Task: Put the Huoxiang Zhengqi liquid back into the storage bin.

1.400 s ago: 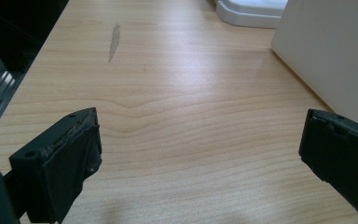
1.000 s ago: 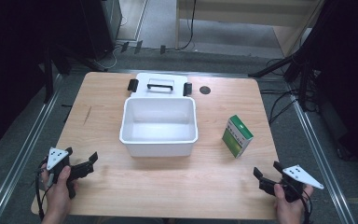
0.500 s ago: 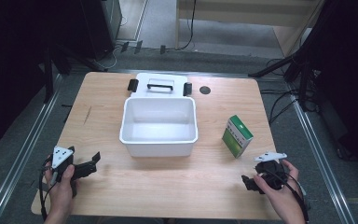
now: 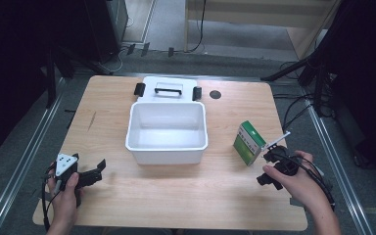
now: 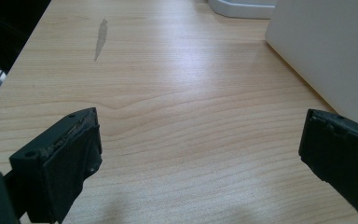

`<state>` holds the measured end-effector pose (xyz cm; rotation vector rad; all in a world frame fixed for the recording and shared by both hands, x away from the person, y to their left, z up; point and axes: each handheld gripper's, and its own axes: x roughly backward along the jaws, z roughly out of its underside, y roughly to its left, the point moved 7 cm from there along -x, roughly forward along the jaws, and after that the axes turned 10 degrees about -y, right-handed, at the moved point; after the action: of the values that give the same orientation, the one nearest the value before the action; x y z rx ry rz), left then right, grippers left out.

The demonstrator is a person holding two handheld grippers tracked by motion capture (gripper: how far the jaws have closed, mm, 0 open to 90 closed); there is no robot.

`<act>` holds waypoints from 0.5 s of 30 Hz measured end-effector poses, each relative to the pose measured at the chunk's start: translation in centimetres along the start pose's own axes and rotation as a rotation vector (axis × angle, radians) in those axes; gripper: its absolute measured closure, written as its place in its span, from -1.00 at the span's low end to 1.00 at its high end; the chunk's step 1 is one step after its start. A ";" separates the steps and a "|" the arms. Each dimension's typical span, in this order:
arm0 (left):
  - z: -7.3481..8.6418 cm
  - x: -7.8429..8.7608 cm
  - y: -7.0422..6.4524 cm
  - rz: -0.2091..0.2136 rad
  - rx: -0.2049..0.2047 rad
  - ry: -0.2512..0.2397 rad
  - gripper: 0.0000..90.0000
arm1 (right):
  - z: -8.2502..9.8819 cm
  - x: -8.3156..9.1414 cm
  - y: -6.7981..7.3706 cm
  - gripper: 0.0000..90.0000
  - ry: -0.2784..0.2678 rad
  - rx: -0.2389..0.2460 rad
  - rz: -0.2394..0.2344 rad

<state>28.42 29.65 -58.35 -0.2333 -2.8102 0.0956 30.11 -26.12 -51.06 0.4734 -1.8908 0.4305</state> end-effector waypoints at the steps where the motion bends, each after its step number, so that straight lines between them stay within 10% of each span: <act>1: 0.0 0.0 0.0 -0.001 -0.001 0.001 -1.00 | -0.8 0.5 0.0 -0.65 0.009 0.000 -0.008; 15: 0.0 0.0 0.1 0.002 0.005 0.004 -1.00 | -5.3 2.4 0.2 -0.55 0.062 0.047 0.035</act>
<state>28.44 29.70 -58.37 -0.2348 -2.8051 0.1029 33.46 -23.56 -47.01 0.4538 -1.8349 0.5077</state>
